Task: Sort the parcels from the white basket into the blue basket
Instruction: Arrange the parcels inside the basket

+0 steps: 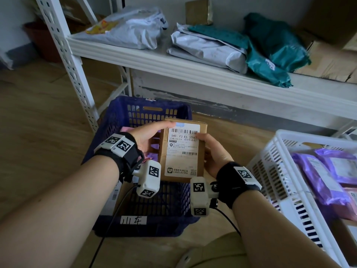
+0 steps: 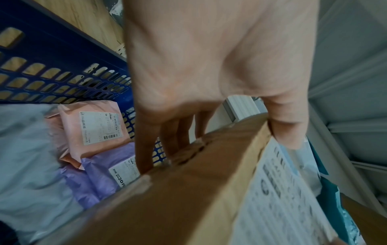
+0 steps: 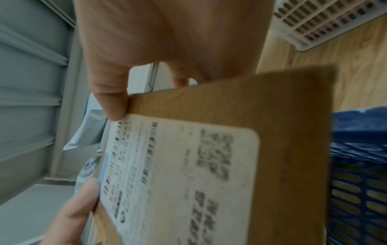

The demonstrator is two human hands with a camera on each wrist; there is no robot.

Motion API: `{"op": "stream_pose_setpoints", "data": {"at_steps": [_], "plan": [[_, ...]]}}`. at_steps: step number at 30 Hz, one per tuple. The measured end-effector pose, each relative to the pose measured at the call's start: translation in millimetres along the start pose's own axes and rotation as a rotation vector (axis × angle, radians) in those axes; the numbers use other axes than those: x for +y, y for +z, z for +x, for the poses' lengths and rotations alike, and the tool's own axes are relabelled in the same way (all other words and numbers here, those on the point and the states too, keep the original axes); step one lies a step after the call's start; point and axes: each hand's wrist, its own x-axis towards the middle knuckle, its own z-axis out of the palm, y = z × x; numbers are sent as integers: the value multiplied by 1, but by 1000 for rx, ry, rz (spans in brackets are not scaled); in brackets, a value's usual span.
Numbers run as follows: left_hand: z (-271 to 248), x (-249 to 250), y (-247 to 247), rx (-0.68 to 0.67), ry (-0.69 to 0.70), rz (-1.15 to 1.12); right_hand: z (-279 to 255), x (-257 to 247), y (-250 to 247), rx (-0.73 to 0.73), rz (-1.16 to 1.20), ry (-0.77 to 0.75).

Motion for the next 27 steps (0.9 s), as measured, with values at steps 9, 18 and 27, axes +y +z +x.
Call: {"op": "stream_pose_setpoints", "data": {"at_steps": [9,18,27], "plan": [[5,-1,-1,-3,-5,-22,-2,-1,-1,-6,3,1],[13,-4,-6,11,16,-8,0,0,2,5,-7,16],[20,-6,-39,0,32,-32,13,0,30,-17,-116,-20]]}}
